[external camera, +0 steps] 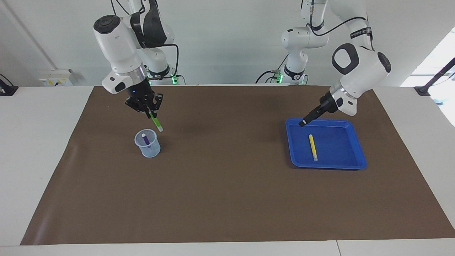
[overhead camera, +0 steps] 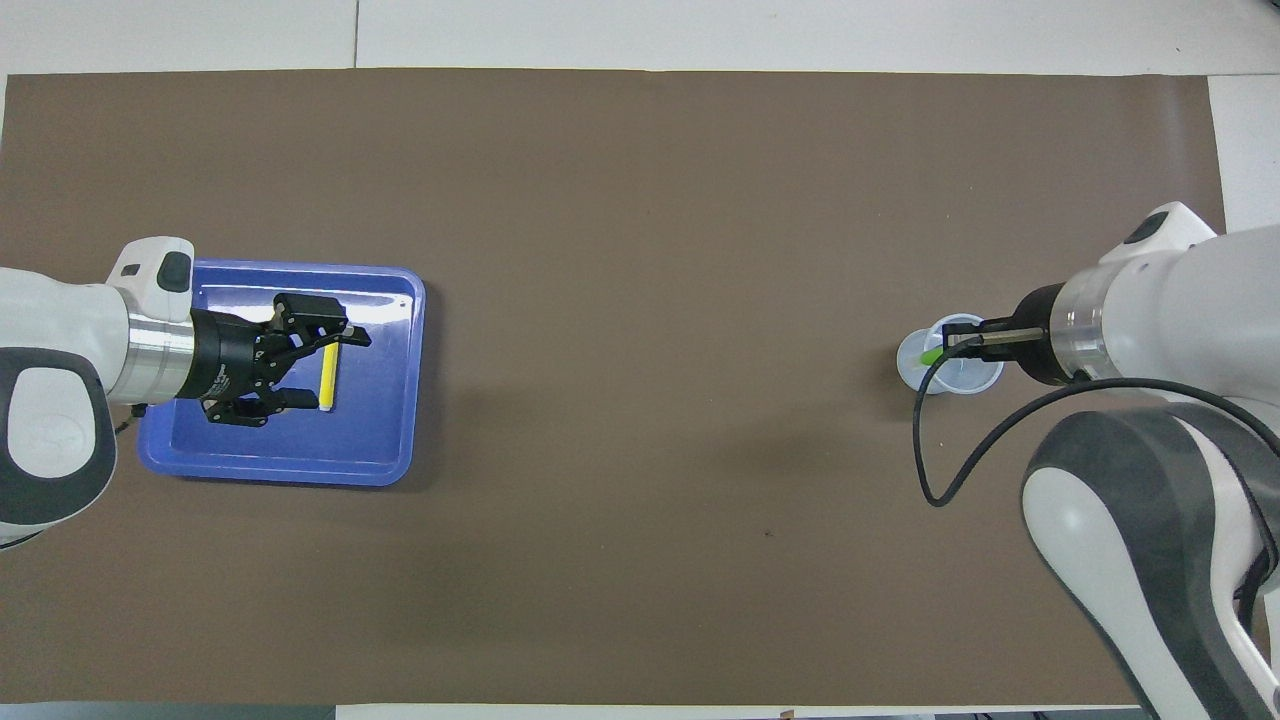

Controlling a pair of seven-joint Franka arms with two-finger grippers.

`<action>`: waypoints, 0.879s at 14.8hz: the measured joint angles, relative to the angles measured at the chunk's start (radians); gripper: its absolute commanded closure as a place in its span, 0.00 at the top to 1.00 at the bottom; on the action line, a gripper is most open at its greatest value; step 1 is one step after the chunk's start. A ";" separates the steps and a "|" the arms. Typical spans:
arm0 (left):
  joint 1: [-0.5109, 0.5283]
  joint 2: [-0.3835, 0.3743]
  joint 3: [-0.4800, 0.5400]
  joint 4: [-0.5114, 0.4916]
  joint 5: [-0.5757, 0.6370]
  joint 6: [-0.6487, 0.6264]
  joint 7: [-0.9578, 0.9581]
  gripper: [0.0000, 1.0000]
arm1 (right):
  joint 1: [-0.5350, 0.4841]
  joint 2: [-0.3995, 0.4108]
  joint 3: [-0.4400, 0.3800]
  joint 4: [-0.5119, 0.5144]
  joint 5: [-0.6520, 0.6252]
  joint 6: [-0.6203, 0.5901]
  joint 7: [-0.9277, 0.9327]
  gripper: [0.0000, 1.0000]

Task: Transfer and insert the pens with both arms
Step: 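Insert the green pen into the cup while the left gripper grasps yellow pen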

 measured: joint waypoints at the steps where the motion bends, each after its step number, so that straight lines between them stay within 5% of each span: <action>1: 0.000 0.020 0.000 0.001 0.062 0.020 0.044 1.00 | -0.008 -0.017 0.000 -0.033 0.000 0.030 -0.016 0.00; 6: -0.005 0.129 -0.005 0.003 0.250 0.149 0.120 1.00 | -0.023 -0.038 0.001 -0.086 -0.002 0.076 -0.039 0.00; 13: -0.038 0.217 -0.013 0.008 0.270 0.227 0.129 0.87 | -0.023 -0.030 0.003 -0.091 -0.002 0.093 -0.039 0.00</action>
